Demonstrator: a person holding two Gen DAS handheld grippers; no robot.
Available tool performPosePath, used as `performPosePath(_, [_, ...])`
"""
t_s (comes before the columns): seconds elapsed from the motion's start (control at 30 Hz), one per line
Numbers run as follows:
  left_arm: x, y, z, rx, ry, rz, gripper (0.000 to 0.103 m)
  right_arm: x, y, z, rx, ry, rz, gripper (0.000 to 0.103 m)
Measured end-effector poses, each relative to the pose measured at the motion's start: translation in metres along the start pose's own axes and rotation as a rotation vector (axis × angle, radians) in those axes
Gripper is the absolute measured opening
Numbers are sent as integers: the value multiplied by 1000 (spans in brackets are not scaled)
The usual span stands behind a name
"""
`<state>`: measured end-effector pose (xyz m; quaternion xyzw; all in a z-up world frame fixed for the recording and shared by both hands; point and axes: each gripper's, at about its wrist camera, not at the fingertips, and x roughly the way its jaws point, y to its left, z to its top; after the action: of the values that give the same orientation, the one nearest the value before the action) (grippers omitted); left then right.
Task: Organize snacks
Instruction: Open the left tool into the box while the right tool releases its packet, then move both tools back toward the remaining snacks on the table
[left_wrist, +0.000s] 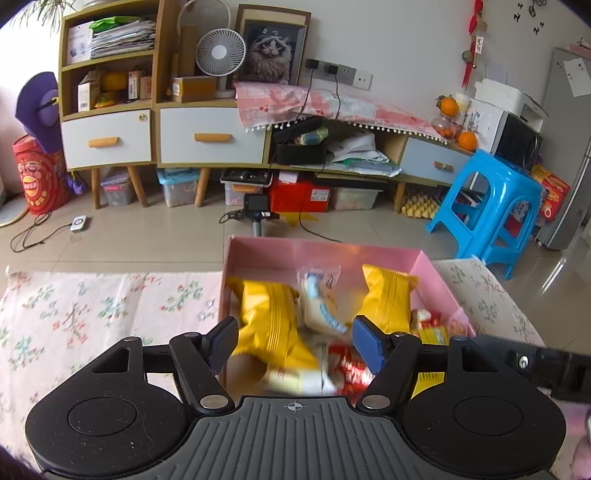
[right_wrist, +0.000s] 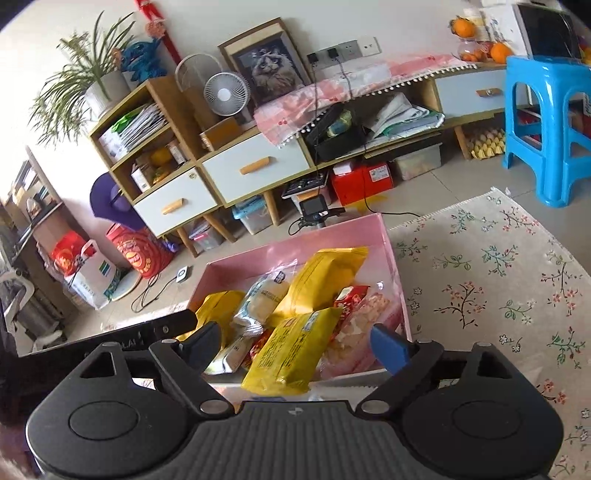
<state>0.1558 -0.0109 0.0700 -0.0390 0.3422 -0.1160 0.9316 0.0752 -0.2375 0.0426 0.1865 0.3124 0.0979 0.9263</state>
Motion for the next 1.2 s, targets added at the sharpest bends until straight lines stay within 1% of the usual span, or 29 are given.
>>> performPosePath(0.17, [-20,9,-12,-13,6,-5,75,-11,12,-2,-59,-2,-3,82])
performPosePath(0.27, [-33,15,-18,-6,20,0,80,-17,17,-3,-85,0,2,88])
performPosePath(0.4, [-52,24,-25,17,25,22,85,-26,26,-6,-153,8,11,89])
performPosePath(0.53, [-71,34,-35,-23,15,21,90,-33,36,-9,-207,11,5,89])
performPosePath(0.6, [-77,39,-41,-47,20,15,91,-38,38,-10,-205,12,8,91])
performPosePath(0.7, [-84,41,-51,-55,22,10,91,-44,43,-14,-210,15,5,91])
performPosePath(0.8, [-92,35,-56,-6,25,16,91,-49,47,-17,-216,30,-13,92])
performPosePath(0.9, [-105,31,-60,46,-13,31,95,-52,46,-25,-230,64,-5,92])
performPosePath(0.93, [-109,30,-62,54,-28,31,96,-53,46,-28,-245,73,-2,92])
performPosePath(1.0, [-114,28,-63,59,-46,19,97,-56,45,-34,-278,76,-9,92])
performPosePath(1.1, [-114,27,-65,55,-38,-10,97,-60,42,-42,-319,75,-28,92])
performPosePath(1.2, [-115,22,-65,71,-17,-10,97,-63,37,-47,-348,71,-35,92])
